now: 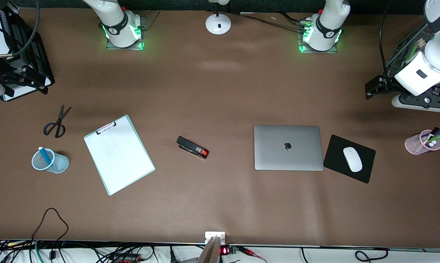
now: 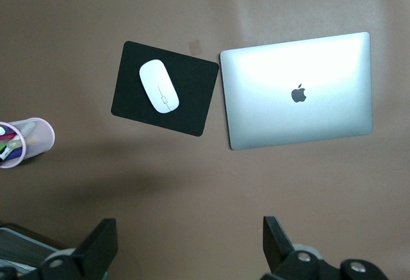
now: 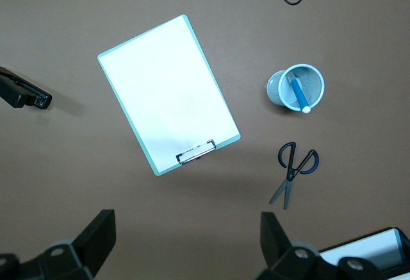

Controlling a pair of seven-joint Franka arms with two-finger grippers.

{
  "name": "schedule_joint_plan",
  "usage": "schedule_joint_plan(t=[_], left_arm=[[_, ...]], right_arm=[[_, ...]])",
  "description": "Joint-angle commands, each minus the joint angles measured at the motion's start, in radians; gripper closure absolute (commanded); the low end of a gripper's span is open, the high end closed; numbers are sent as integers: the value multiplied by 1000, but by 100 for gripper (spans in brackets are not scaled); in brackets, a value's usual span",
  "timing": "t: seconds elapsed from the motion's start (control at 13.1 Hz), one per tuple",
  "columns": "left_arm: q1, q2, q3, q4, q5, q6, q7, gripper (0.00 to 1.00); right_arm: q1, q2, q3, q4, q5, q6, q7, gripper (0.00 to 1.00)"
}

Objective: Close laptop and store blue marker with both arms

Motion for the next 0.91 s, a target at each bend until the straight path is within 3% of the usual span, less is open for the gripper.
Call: schedule_joint_plan(t=[0.0,0.84], left_arm=[[-7,11,3,33,-11,-27,23,0],[4,11,3,32,-6,-27,70,0]], right_arm=[[-18,-13,19,-18,12,13,11,0],[-15,-14,14,-18,9,16,11,0]])
